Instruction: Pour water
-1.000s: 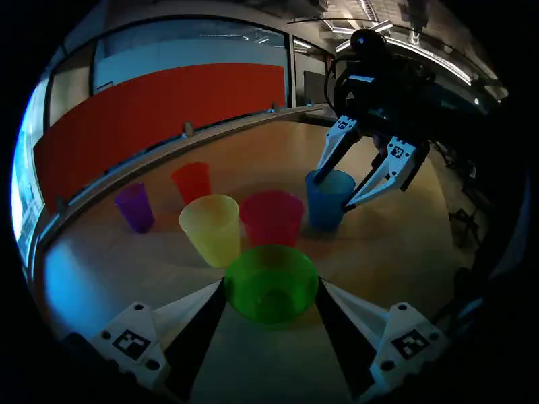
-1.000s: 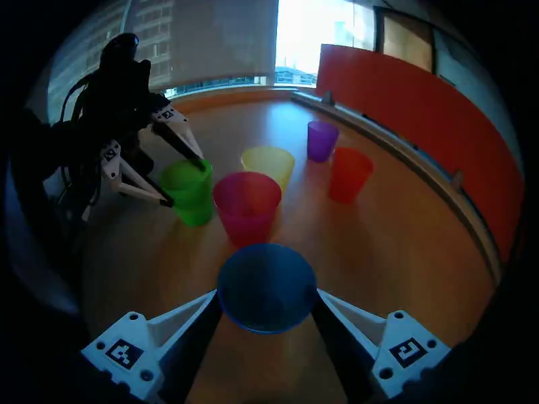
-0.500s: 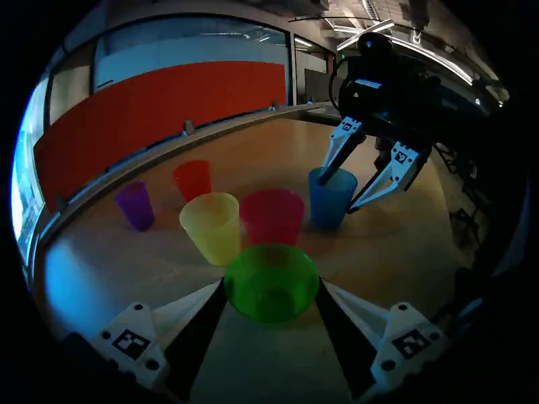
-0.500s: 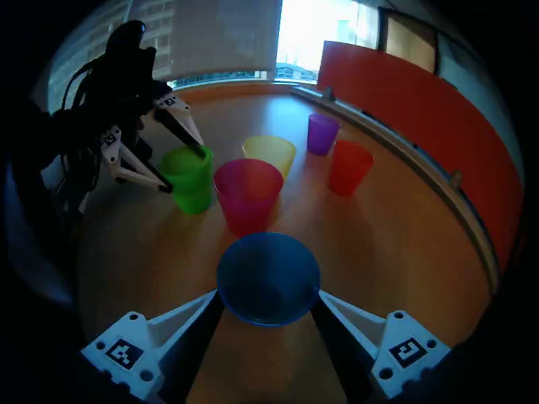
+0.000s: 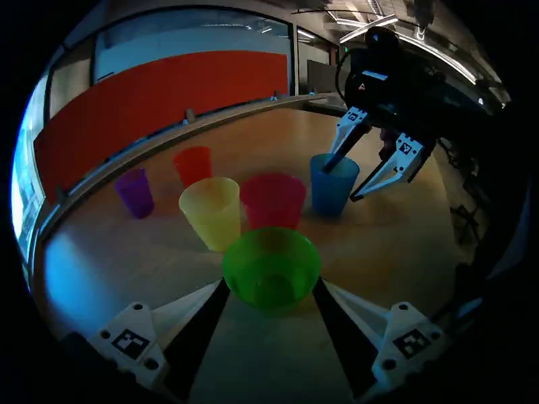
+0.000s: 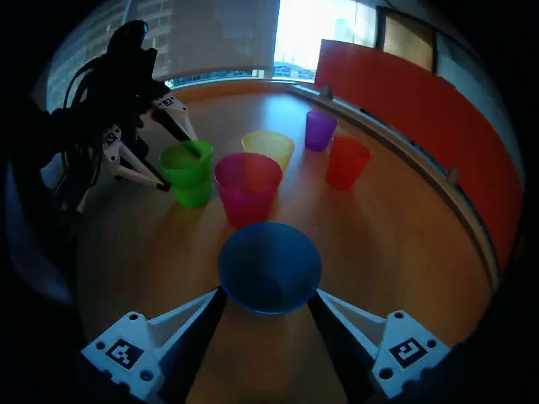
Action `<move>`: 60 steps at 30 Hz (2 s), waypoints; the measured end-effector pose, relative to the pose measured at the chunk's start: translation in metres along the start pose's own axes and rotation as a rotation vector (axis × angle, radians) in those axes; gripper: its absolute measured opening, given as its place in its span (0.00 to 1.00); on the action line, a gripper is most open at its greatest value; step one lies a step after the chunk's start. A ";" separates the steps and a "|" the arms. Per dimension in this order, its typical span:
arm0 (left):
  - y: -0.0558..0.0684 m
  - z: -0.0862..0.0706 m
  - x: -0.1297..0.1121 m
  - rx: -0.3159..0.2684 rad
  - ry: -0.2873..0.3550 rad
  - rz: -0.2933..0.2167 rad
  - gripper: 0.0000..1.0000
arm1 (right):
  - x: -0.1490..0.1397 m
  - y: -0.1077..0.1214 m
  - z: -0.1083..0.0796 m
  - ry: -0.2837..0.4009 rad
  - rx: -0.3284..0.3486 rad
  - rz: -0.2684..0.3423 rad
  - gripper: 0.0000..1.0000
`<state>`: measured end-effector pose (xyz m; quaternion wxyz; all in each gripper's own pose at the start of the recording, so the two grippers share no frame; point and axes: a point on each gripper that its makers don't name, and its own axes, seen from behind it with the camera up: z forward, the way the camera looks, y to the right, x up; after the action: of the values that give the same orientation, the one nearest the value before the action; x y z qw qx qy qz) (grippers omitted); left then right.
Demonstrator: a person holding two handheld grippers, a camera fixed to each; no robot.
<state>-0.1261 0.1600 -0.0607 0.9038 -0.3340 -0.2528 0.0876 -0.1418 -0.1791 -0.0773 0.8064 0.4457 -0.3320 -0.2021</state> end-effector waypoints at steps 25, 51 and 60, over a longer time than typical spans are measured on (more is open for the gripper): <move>-0.010 -0.033 -0.026 0.080 -0.007 -0.048 0.91 | -0.023 -0.004 -0.029 0.056 -0.104 0.087 0.91; -0.070 -0.086 -0.035 0.345 0.134 -0.208 0.90 | -0.034 0.023 -0.090 0.211 -0.433 0.309 0.91; -0.095 -0.104 -0.022 0.458 0.234 -0.246 0.90 | -0.011 0.055 -0.120 0.328 -0.640 0.326 0.91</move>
<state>-0.0917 0.0225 -0.0757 0.9826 -0.0960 -0.1589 -0.0073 -0.0624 -0.0731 -0.0800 0.9684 0.1399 -0.1854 -0.0910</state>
